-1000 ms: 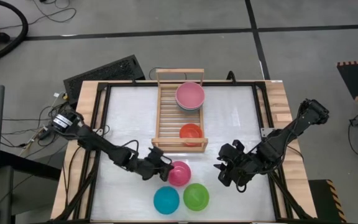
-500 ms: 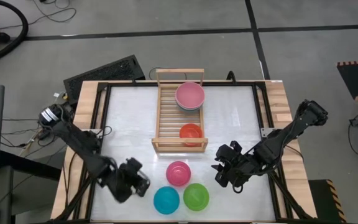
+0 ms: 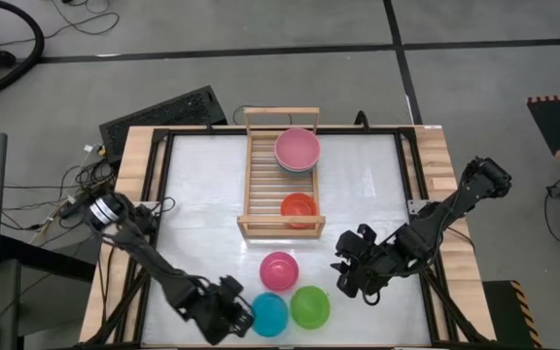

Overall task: Place and stack bowls onto a shelf
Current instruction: Adjust the colored bowls, then stack the green bowl on the orange bowl on the shelf

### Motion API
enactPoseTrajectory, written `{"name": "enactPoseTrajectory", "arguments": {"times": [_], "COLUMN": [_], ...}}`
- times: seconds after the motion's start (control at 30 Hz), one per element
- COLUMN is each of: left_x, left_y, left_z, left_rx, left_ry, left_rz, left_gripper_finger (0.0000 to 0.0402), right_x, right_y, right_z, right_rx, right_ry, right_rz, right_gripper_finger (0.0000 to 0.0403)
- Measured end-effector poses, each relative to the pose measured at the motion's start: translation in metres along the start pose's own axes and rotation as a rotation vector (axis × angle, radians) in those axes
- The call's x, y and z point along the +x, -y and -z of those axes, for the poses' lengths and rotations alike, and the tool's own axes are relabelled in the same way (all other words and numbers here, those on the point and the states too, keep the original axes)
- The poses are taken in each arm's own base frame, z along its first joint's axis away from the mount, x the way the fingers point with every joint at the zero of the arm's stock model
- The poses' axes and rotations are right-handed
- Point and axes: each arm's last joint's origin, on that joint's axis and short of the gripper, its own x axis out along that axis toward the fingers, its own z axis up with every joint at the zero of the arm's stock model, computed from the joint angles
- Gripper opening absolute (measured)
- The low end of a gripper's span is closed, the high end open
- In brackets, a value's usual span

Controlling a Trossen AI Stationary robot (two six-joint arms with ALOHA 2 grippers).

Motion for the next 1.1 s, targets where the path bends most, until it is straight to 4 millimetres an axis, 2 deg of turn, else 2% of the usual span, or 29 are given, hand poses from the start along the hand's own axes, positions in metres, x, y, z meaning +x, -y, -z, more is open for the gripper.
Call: {"name": "enactPoseTrajectory", "arguments": {"times": [0.17,0.37,0.53,0.7,0.87,1.0,1.1], "left_x": [0.035,0.071,0.083,0.075,0.051,0.018,-0.021], "left_y": [0.014,0.03,0.047,0.061,0.08,0.093,0.103], "left_z": [-0.024,-0.081,-0.124,-0.142,-0.147,-0.149,-0.151], "left_rx": [0.03,0.107,0.185,0.258,0.334,0.407,0.457], "left_ry": [0.047,0.091,0.108,0.067,0.017,-0.025,0.002], "left_rz": [0.071,0.18,0.238,0.229,0.228,0.177,0.148], "left_gripper_finger": [0.0,0.0,0.0,0.0,0.0,0.0,0.0], "right_x": [-0.001,-0.003,-0.005,-0.01,-0.017,-0.009,0.004], "right_y": [-0.001,-0.002,-0.001,0.008,0.01,0.004,0.001], "right_z": [0.002,0.006,0.012,0.025,0.037,0.045,0.052], "right_rx": [-0.025,-0.042,-0.052,-0.054,-0.052,-0.077,-0.082], "right_ry": [-0.024,-0.035,-0.058,-0.142,-0.182,-0.198,-0.206], "right_rz": [-0.009,-0.014,0.008,0.115,0.152,0.064,-0.024], "right_gripper_finger": [0.0182,0.0182,0.0182,0.0182,0.0182,0.0182,0.0186]}}
